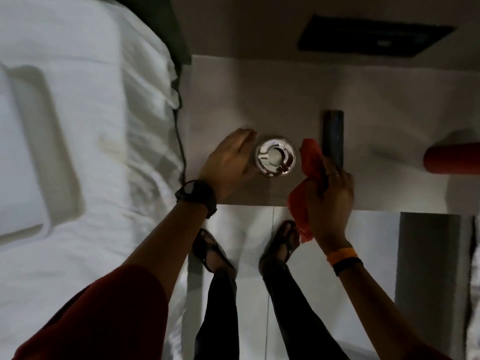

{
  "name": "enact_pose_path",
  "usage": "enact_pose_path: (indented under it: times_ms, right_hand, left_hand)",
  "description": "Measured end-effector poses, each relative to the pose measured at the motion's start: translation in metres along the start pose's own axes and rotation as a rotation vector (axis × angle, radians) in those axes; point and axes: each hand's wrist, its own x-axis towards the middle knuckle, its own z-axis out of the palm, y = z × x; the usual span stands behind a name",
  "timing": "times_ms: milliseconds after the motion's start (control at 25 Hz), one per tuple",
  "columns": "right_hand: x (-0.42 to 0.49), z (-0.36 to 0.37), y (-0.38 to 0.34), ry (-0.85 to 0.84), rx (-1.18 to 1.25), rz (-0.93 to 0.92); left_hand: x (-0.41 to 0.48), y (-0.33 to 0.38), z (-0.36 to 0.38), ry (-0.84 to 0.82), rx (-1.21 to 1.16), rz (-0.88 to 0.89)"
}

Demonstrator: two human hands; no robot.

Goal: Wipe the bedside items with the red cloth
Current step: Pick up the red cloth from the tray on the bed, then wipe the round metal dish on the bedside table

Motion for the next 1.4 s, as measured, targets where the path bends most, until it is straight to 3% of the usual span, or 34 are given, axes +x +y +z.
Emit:
enact_pose_path:
  times_ms: [80,240,320,480,600,720,960,1160,1400]
  right_hand:
    - [0.015,0.014,0.020,0.027,-0.007,-0.046]
    - [0.021,0.062,0.038,-0.264,-0.247,-0.323]
    - [0.025,0.080,0.043,-0.286,-0.288,-0.368]
    - [0.039,0.094,0.046,-0.202,-0.202,-0.358]
    - [0.000,0.094,0.058,-0.224,-0.165,-0.373]
    - [0.023,0.101,0.052,-0.211,-0.188,-0.395]
    - [-0.007,0.105,0.047,-0.194,-0.089,-0.295]
    - [0.050,0.106,0.037,-0.190,-0.097,-0.310]
    - [0.098,0.085,0.050,-0.413,-0.055,-0.502]
  left_hand:
    - [0.018,0.007,0.026,-0.033,-0.023,0.029]
    - [0.046,0.010,0.051,-0.050,-0.117,0.010]
    - [0.055,0.008,0.056,-0.065,-0.141,0.004]
    - [0.062,0.000,0.065,-0.018,-0.237,-0.010]
    - [0.061,-0.001,0.069,-0.034,-0.262,-0.036]
    - [0.063,-0.005,0.073,-0.002,-0.288,-0.023]
    - [0.062,-0.009,0.075,0.029,-0.337,-0.064]
    - [0.051,0.008,0.088,0.128,-0.338,-0.164]
    - [0.030,0.004,0.085,0.155,-0.153,-0.124]
